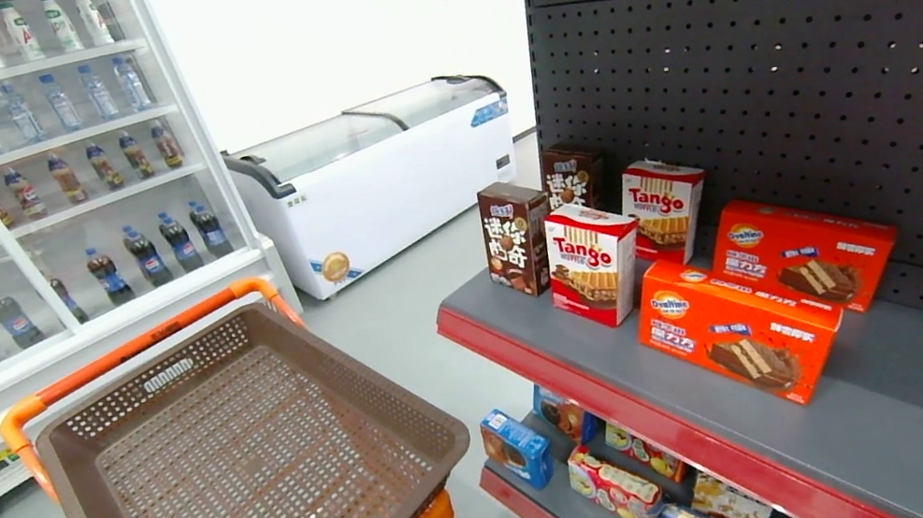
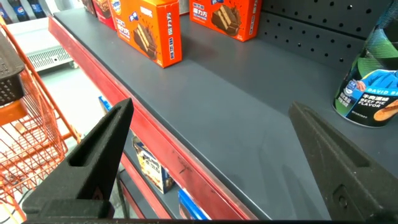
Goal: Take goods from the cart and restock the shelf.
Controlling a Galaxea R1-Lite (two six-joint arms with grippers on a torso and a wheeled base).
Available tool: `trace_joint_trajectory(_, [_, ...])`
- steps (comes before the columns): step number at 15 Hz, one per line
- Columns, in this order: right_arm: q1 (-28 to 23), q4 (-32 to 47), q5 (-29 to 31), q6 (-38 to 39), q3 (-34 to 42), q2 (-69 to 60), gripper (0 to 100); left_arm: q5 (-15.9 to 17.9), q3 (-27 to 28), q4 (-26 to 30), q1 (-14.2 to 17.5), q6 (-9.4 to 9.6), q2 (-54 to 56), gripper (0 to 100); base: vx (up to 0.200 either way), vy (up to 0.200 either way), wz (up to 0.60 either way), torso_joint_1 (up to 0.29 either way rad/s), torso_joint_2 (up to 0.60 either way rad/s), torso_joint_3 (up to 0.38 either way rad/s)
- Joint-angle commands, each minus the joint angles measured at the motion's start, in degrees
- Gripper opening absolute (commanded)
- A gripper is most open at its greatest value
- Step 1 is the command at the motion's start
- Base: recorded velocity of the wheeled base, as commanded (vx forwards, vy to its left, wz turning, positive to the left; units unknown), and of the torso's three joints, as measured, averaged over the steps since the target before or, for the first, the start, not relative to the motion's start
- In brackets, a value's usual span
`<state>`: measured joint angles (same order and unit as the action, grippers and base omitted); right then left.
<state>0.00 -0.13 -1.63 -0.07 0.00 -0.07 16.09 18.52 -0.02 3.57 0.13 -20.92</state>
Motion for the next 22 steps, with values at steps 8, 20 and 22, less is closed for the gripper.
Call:
trace_joint_trajectory(8, [0.00, -0.04, -0.04, -0.01, 0.00, 0.07, 100, 0.26, -4.10, 0.02, -0.41, -0.13, 2.11, 0, 0.000, 0.000, -0.60, 0.002, 0.00, 0.004])
trace_joint_trajectory(20, [0.00, -0.04, -0.04, -0.01, 0.00, 0.07, 100, 0.43, -5.60, 0.02, -0.50, -0.22, 2.55, 0, 0.000, 0.000, -0.55, 0.001, 0.00, 0.002])
trace_joint_trajectory(22, [0.00, -0.04, -0.04, -0.01, 0.00, 0.07, 100, 0.43, -5.60, 0.11, -0.50, -0.22, 2.55, 0, 0.000, 0.000, 0.00, 0.000, 0.00, 0.000])
